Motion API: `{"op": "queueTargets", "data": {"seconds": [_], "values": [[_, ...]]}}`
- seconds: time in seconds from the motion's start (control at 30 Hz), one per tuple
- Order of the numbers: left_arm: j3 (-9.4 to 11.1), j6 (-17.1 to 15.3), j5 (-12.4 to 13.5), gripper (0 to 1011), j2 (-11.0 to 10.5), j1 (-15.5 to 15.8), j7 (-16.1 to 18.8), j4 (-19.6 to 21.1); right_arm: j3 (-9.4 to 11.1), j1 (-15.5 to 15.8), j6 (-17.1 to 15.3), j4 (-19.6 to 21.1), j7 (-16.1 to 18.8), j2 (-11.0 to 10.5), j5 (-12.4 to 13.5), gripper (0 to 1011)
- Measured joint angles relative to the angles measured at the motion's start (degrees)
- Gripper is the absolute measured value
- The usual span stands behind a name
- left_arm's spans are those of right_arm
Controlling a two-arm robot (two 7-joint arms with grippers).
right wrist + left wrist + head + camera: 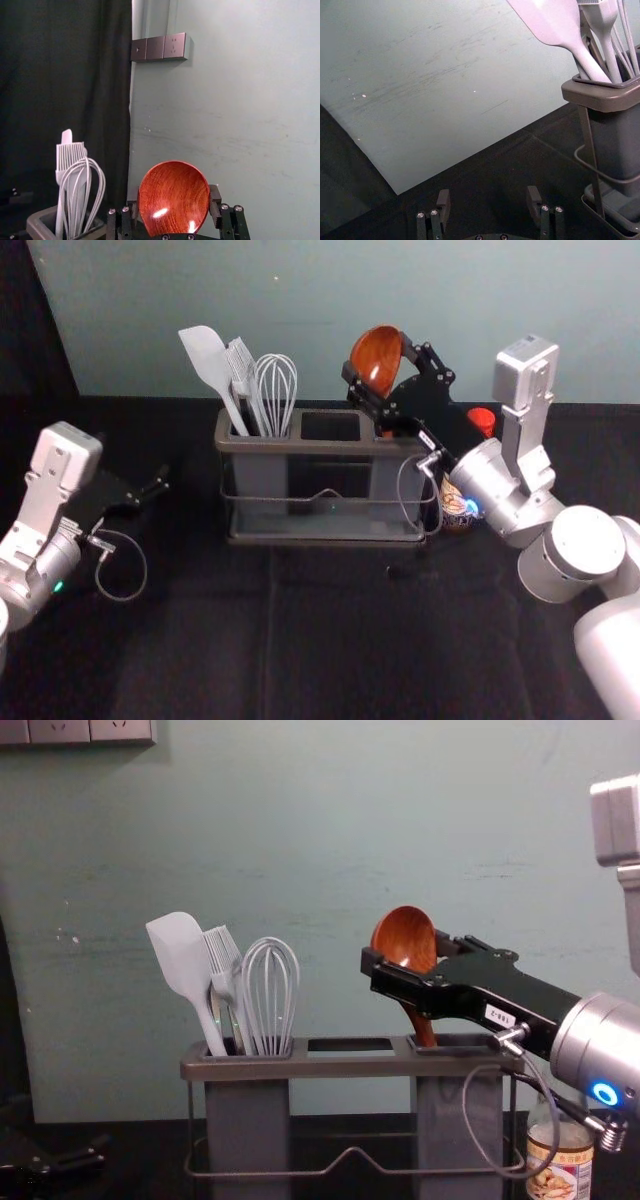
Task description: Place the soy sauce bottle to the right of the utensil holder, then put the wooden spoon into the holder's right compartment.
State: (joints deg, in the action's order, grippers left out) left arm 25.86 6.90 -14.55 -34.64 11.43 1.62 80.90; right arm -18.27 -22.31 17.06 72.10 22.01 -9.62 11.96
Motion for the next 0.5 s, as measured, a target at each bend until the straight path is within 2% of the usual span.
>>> {"op": "queueTargets", "data": {"seconds": [0.27,0.5], "values": [[0.0,0.0,0.0,1005,0.0,0.0,0.0,0.0,0.15,0.59,-0.09,0.78,0.07,-0.28,0.32,842],[0.0,0.0,0.0,1005,0.0,0.0,0.0,0.0,0.28,0.57,-0.08,1.4,0.05,-0.33,0.48,997]]}}
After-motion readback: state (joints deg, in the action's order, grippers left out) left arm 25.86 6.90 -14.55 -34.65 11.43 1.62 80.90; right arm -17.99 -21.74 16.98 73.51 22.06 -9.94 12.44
